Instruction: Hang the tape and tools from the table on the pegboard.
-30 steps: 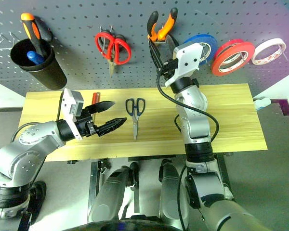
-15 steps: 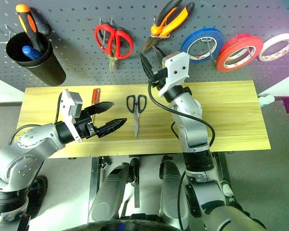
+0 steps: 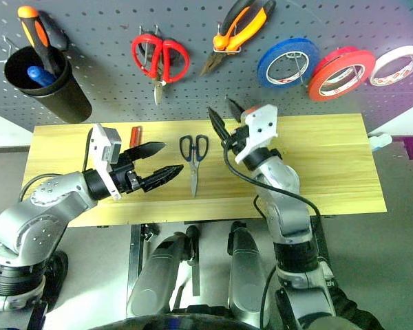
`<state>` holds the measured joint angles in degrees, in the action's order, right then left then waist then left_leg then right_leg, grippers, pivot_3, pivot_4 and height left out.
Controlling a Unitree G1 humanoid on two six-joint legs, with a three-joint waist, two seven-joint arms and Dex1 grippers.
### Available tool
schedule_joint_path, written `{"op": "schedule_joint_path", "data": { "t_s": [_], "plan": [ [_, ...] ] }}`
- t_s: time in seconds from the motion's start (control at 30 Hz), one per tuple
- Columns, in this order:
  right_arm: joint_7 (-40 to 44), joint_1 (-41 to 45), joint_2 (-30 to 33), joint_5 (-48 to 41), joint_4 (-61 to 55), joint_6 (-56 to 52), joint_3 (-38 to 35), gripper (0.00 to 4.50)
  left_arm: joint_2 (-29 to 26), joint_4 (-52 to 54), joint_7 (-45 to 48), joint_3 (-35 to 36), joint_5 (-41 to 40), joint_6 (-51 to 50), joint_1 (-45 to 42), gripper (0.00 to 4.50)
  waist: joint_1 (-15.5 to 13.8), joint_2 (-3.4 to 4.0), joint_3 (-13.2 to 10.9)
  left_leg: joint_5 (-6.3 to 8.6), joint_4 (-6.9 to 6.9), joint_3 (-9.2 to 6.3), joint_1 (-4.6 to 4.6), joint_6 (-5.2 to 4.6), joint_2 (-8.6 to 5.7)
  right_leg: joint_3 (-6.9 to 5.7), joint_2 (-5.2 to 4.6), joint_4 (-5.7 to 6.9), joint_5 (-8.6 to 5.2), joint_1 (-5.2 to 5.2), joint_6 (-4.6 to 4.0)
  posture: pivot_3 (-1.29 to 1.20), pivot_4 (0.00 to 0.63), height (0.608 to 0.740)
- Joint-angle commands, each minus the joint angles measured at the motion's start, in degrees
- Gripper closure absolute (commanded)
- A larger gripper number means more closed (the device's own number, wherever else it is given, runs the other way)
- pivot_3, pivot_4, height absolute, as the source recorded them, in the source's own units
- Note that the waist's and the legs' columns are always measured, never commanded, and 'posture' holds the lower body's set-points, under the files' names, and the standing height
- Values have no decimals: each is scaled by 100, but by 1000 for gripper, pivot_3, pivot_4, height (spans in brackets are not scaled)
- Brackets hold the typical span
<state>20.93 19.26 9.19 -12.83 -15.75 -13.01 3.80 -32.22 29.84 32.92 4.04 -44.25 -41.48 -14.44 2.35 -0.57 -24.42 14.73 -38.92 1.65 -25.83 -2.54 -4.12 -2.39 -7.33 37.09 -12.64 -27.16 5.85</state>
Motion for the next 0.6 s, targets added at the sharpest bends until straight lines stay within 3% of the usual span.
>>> {"op": "schedule_joint_path", "data": {
  "t_s": [0.03,0.1,0.2,0.37,0.4,0.47,0.6],
  "plan": [
    [157,-512,-45,-439,-698,-453,213,2004,57,106,79,-27,82,208,36,0,-8,-1,0,1,1,0,0,1,0,0,0,0,0,0,1,-30,445,695],
    [120,-623,36,-183,-672,-481,384,2004,72,7,103,-54,183,292,13,0,-1,-1,0,0,2,0,0,2,1,0,0,0,-1,-1,1,-33,438,695],
    [127,-726,-50,-336,-745,-615,449,2599,128,-46,123,-129,294,382,-37,0,-1,-1,1,1,1,-1,1,4,0,0,-1,2,0,-1,2,-29,432,695],
    [80,-641,-73,-172,-634,-677,628,4322,182,-66,144,-95,289,368,-56,0,-6,-2,1,1,1,-1,0,7,0,-1,0,2,0,-2,2,-21,430,695],
    [163,-643,-74,-223,-605,-706,691,4459,177,-59,146,-104,317,376,-50,0,-6,-2,1,1,1,-1,0,6,0,-1,0,2,0,-3,2,-21,429,695],
    [235,-660,-23,-178,-588,-790,850,4058,187,-72,113,-94,340,362,-54,0,-9,-2,1,1,1,-1,0,6,0,-2,0,2,0,-2,2,-18,430,695],
    [189,-629,46,10,-572,-866,1016,2834,186,-100,79,-113,497,406,35,0,-9,-2,1,0,1,-1,0,6,0,-2,0,2,0,-2,2,-19,439,695]
  ]
}}
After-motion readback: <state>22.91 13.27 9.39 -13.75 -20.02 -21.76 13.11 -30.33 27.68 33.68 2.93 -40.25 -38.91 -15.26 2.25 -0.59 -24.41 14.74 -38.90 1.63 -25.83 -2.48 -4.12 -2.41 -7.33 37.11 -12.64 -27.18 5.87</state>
